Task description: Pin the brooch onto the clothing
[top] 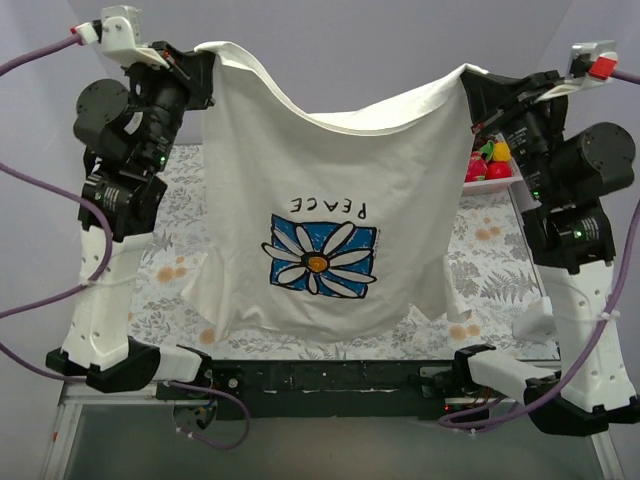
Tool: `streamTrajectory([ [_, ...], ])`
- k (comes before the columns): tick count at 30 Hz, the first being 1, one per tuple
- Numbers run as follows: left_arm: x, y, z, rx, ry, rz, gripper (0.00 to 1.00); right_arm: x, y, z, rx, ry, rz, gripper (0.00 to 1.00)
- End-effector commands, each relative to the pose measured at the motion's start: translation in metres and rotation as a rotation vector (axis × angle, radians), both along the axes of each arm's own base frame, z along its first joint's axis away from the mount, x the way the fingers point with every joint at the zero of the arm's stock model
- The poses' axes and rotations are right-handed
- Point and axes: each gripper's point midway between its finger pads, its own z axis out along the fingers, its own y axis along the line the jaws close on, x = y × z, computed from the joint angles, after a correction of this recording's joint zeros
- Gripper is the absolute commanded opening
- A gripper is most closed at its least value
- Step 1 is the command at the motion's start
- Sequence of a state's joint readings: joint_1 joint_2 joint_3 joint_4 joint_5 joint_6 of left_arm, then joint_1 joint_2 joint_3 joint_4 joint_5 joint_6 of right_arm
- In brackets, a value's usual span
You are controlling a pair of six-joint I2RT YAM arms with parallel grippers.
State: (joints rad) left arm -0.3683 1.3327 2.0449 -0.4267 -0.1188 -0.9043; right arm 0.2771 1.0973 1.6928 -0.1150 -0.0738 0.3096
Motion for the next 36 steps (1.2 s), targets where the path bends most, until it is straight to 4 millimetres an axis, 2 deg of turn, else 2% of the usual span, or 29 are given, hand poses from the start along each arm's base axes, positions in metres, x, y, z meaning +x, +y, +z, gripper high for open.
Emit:
streamTrajectory([
  [1,0.039,0.006,-0.016,0.034,0.047,0.112,0.00,0.034,0.007,0.008,0.004,-0.040,-0.013,0.01],
  [2,0.046,0.006,-0.018,0.036,0.052,0.123,0.00,0.055,0.013,-0.003,-0.005,-0.005,-0.014,0.01],
  [4,0.057,0.005,-0.017,0.041,0.052,0.144,0.00,0.066,0.019,0.004,-0.012,-0.013,0.000,0.01],
  [5,0.066,0.004,-0.010,0.043,0.039,0.154,0.00,0.087,0.025,-0.004,-0.021,0.012,0.000,0.01],
  [7,0.077,0.008,-0.001,0.051,0.012,0.196,0.00,0.090,0.025,0.022,-0.001,-0.053,-0.001,0.01],
  [8,0.083,0.009,0.012,0.038,-0.022,0.218,0.00,0.104,0.028,0.022,0.000,-0.053,-0.008,0.01],
  [9,0.085,0.011,0.020,0.027,-0.049,0.228,0.00,0.108,0.027,0.028,0.011,-0.067,-0.017,0.01],
  [10,0.084,0.014,0.031,0.020,-0.079,0.240,0.00,0.098,0.023,0.056,0.030,-0.130,-0.023,0.01],
  [11,0.086,0.016,0.037,0.017,-0.102,0.257,0.00,0.109,0.025,0.056,0.031,-0.132,-0.030,0.01],
  [12,0.082,0.021,0.053,-0.010,-0.156,0.272,0.00,0.109,0.023,0.065,0.040,-0.150,-0.038,0.01],
  [13,0.081,0.024,0.058,-0.016,-0.176,0.284,0.00,0.096,0.019,0.089,0.060,-0.206,-0.044,0.01],
  [15,0.078,0.030,0.069,-0.024,-0.225,0.303,0.00,0.095,0.016,0.101,0.080,-0.258,-0.055,0.01],
  [18,0.081,0.036,0.070,-0.002,-0.245,0.340,0.00,0.090,0.013,0.107,0.099,-0.314,-0.062,0.01],
  [19,0.090,0.036,0.061,0.016,-0.227,0.355,0.00,0.091,0.014,0.105,0.098,-0.316,-0.059,0.01],
  [21,0.099,0.043,0.049,0.017,-0.195,0.383,0.00,0.100,0.018,0.089,0.084,-0.281,-0.051,0.01],
  [22,0.109,0.040,0.032,0.035,-0.154,0.382,0.00,0.106,0.021,0.078,0.074,-0.256,-0.045,0.01],
  [24,0.119,0.042,0.010,0.045,-0.104,0.399,0.00,0.122,0.030,0.043,0.044,-0.178,-0.024,0.01],
  [25,0.131,0.040,-0.018,0.068,-0.040,0.403,0.00,0.128,0.032,0.028,0.031,-0.145,-0.018,0.01],
  [26,0.130,0.042,-0.030,0.070,-0.010,0.410,0.00,0.124,0.033,0.020,0.028,-0.129,-0.010,0.01],
  [27,0.130,0.045,-0.045,0.076,0.022,0.423,0.00,0.140,0.040,-0.024,-0.007,-0.040,0.003,0.01],
  [28,0.131,0.045,-0.060,0.059,0.056,0.423,0.00,0.144,0.040,-0.042,-0.020,-0.003,-0.001,0.01],
  [29,0.131,0.045,-0.105,0.092,0.142,0.424,0.00,0.140,0.040,-0.059,-0.025,0.030,0.006,0.01],
  [30,0.129,0.047,-0.121,0.089,0.168,0.429,0.00,0.149,0.044,-0.110,-0.054,0.131,0.014,0.01],
  [31,0.129,0.045,-0.148,0.060,0.221,0.416,0.00,0.150,0.045,-0.139,-0.062,0.189,0.022,0.01],
  [32,0.128,0.046,-0.198,0.092,0.311,0.420,0.00,0.143,0.045,-0.156,-0.068,0.221,0.034,0.01],
  [33,0.117,0.050,-0.211,0.071,0.332,0.420,0.00,0.141,0.047,-0.181,-0.084,0.267,0.049,0.01],
  [34,0.111,0.048,-0.229,0.065,0.360,0.399,0.00,0.137,0.047,-0.235,-0.110,0.376,0.055,0.01],
  [35,0.107,0.047,-0.246,0.048,0.389,0.392,0.00,0.131,0.046,-0.263,-0.121,0.445,0.056,0.01],
  [36,0.097,0.049,-0.284,0.067,0.460,0.389,0.00,0.126,0.045,-0.293,-0.132,0.511,0.059,0.01],
])
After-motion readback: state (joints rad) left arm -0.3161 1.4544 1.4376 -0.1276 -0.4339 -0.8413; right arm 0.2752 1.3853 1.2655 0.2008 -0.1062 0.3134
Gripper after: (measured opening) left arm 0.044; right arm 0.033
